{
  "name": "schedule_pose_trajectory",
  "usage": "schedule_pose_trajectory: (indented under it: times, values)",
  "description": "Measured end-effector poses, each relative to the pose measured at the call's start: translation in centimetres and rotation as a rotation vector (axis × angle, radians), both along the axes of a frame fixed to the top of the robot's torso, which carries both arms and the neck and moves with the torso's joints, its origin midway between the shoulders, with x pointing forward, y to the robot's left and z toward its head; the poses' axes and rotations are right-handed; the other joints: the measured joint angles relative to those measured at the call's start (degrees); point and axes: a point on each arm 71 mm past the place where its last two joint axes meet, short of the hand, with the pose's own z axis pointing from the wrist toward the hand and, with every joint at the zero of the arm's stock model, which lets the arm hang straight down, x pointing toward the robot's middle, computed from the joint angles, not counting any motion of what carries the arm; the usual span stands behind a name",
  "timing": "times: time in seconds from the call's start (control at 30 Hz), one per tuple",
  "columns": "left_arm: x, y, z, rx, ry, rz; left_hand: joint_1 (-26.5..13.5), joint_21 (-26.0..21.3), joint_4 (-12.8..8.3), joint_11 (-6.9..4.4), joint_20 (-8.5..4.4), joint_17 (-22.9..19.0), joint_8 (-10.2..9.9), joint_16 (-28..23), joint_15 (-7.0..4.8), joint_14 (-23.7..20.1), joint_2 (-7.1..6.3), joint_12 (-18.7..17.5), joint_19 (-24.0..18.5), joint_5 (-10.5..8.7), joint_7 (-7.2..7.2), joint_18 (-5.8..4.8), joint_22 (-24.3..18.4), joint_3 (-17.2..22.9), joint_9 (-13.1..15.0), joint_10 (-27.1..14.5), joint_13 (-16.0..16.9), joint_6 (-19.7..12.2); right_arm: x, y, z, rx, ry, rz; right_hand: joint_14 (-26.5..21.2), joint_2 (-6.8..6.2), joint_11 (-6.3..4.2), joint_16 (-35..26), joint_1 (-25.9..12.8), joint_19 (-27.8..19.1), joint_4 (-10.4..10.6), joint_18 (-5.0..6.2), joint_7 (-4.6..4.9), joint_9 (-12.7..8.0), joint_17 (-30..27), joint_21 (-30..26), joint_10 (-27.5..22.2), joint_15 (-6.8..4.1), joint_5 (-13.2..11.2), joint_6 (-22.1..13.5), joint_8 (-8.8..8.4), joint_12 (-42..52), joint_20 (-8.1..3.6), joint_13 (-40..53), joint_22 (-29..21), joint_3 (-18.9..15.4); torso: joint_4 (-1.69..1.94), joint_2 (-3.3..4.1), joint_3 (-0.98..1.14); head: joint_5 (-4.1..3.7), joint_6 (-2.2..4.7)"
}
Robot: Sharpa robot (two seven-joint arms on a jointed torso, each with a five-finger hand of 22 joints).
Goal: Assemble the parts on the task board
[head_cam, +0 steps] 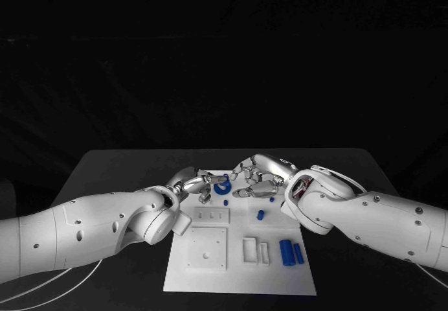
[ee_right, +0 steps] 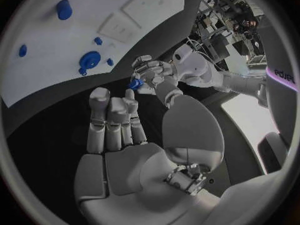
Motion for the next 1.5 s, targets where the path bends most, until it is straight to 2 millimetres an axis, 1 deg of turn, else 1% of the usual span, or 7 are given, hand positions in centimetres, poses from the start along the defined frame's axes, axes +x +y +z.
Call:
schedule_pose_trajectory:
  times: [0.3,0.57,0.67,0.77,1.0,1.1,1.5]
  values:
    - [-0.2,-0.3,0.0,-0.029,0.004,-0.018,0.32,0.0,0.08,0.2,0.0,0.0,-0.01,0.0,0.0,0.0,-0.02,0.0,0.0,-0.05,0.0,-0.01,0.0,-0.07,-0.03,-0.2,0.0,0.0,0.1,0.3,0.0,0.004,-0.002,0.002,0.22,0.51,0.01,0.0,-0.51,-0.08,-0.15,-0.26,0.02,-0.01,0.0,0.0,0.0,0.21,0.0,-0.2,0.02,-0.01,0.09,-0.04,0.0,-0.15,0.03,-0.03,-0.03,-0.1,0.31]
    - [-0.4,-0.7,0.1,-0.03,-0.003,-0.054,0.5,0.0,0.08,0.2,0.0,0.0,-0.23,0.01,0.0,0.0,-0.05,0.0,0.0,-0.26,0.0,-0.01,-0.01,-0.08,-0.06,-0.2,0.01,0.0,0.0,0.7,0.1,0.01,-0.005,0.006,0.22,1.16,0.01,0.0,-1.16,-0.1,-0.15,-0.29,0.18,-0.25,-0.01,0.0,-0.01,0.22,-0.01,-0.38,0.0,0.22,0.11,-0.14,-0.01,-0.16,0.04,0.01,0.0,0.02,0.32]
    - [-0.5,-0.9,0.2,-0.027,-0.009,-0.072,0.6,0.0,0.14,0.2,0.09,0.01,-0.44,0.01,0.0,0.0,0.03,0.0,-0.31,-0.47,0.0,-0.01,-0.01,-0.15,-0.05,-0.2,0.01,0.0,0.1,0.6,0.0,0.011,-0.005,0.005,0.22,1.33,0.01,0.0,-1.33,-0.1,0.29,-0.29,0.18,-0.25,0.05,0.0,-0.01,0.22,-0.8,-0.39,0.0,0.22,0.11,-0.25,-0.01,0.32,0.03,0.03,-0.01,0.08,0.19]
    - [-0.6,-1.0,0.2,-0.024,-0.013,-0.082,0.72,0.0,0.14,0.2,0.09,0.01,-0.52,0.01,0.0,0.0,0.02,0.0,-0.31,-0.47,0.0,-0.01,-0.01,-0.15,-0.03,-0.2,0.01,0.0,0.1,0.6,0.0,0.011,-0.005,0.005,0.22,1.85,0.01,0.0,-0.92,-0.11,0.46,-0.29,0.11,-0.25,0.04,0.0,-0.01,0.22,-2.39,-0.47,0.0,0.47,0.12,-0.39,-0.01,1.5,0.03,0.04,0.02,0.13,0.15]
    - [-0.6,-1.1,0.2,-0.019,-0.02,-0.101,1.16,0.0,0.13,0.2,0.09,0.01,-0.68,0.01,0.0,0.0,-0.13,0.0,-0.31,-0.49,0.0,0.0,-0.01,-0.18,0.0,-0.2,0.01,0.0,0.0,0.7,0.0,0.011,-0.004,0.009,0.25,2.95,-0.02,0.0,0.21,-0.11,1.63,-0.29,0.35,-0.19,0.1,0.0,0.02,0.19,-8.3,-0.24,0.48,0.57,0.14,-0.87,-0.01,6.46,-0.04,0.03,0.07,0.15,0.07]
    - [-0.6,-1.1,0.2,-0.017,-0.022,-0.104,1.16,0.0,0.19,0.2,0.1,0.01,-0.67,0.01,0.0,0.0,-0.13,0.0,-0.31,-0.69,0.0,0.0,0.03,-0.26,-0.01,-0.2,0.01,0.0,0.0,0.7,0.0,0.01,-0.003,0.011,0.42,3.32,-0.22,0.0,0.62,-0.03,1.92,-0.3,0.23,-0.09,0.1,0.0,0.22,0.01,-9.77,0.06,0.76,0.84,0.22,-0.97,-0.01,8.44,-0.03,0.02,0.07,0.15,0.07]
    - [-0.5,-1.0,0.3,-0.013,-0.026,-0.107,1.17,0.0,0.08,0.2,0.1,0.01,-0.45,0.01,0.0,0.0,-0.14,0.0,-0.3,-0.47,0.0,0.0,0.03,-0.17,-0.02,-0.2,0.01,0.0,0.0,0.6,-0.1,0.005,-0.001,0.019,0.51,3.55,-0.93,0.0,2.34,0.07,2.1,-0.31,-0.59,0.36,0.29,0.01,0.12,-0.51,-10.21,1.92,1.64,1.06,0.32,-1.22,-0.02,13.97,-0.01,0.01,0.07,0.12,0.07]
